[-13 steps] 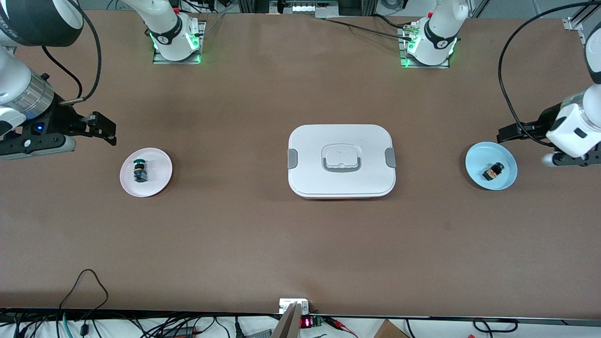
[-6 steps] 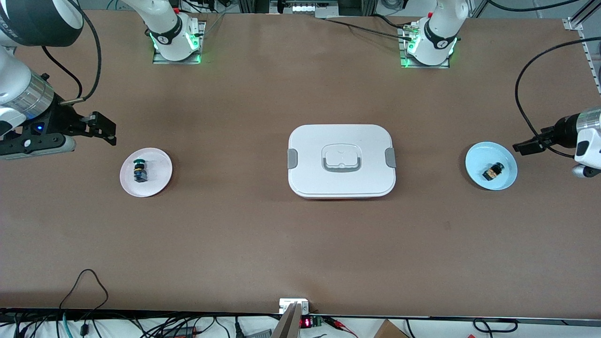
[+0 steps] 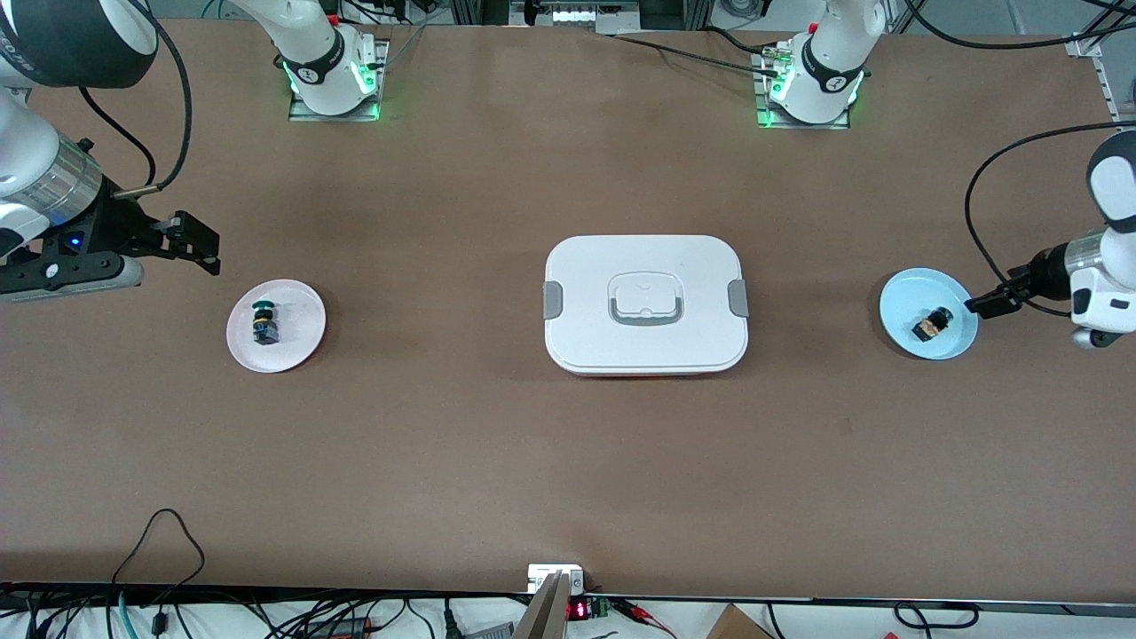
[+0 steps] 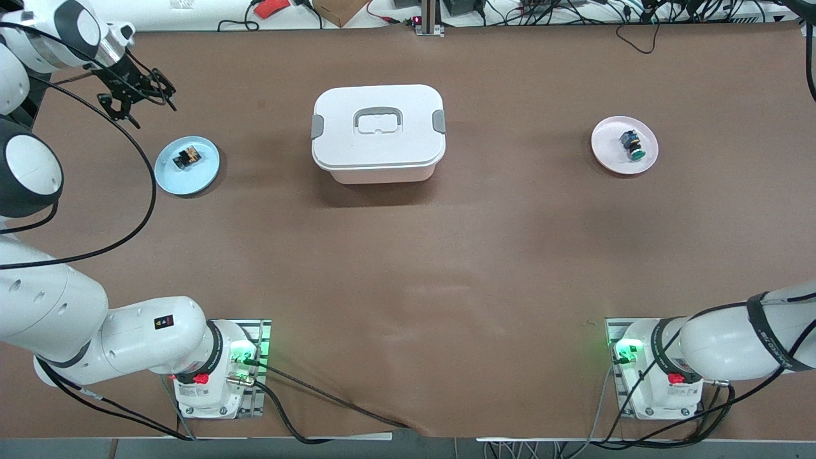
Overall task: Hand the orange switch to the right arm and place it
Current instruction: 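Lower the left gripper over the orange switch on the blue plate, then close the left gripper on the orange switch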
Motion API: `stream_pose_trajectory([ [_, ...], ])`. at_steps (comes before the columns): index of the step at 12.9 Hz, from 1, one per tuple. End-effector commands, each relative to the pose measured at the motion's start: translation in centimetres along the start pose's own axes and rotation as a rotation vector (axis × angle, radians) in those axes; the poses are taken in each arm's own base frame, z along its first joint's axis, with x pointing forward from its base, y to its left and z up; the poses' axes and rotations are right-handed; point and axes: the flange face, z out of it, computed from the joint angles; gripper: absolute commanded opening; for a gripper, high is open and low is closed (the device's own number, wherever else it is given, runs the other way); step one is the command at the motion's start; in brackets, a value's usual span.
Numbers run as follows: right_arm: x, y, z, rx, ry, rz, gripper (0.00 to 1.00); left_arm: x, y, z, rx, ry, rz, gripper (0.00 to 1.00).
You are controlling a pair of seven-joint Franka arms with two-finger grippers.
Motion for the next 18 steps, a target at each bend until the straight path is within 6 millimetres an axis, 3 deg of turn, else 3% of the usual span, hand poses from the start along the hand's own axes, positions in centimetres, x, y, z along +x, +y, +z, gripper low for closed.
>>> stream_pose_trajectory([
  [1, 0.1, -0.1, -0.5, -0.010, 0.010, -0.002, 1.00, 2.0, 0.8, 4.9, -0.013, 0.000, -0.015, 1.00],
  [3, 0.1, -0.1, -0.5, -0.010, 0.010, -0.002, 1.00, 2.6, 1.1, 8.7, -0.001, -0.031, -0.015, 1.00],
  [5, 0.1, -0.1, -0.5, -0.010, 0.010, -0.002, 1.00, 3.1, 0.9, 10.8, -0.014, 0.006, 0.000, 1.00],
  [18, 0.1, -0.1, -0.5, -0.010, 0.010, -0.002, 1.00, 4.0, -2.0, 15.5, -0.007, -0.034, -0.037, 1.00],
])
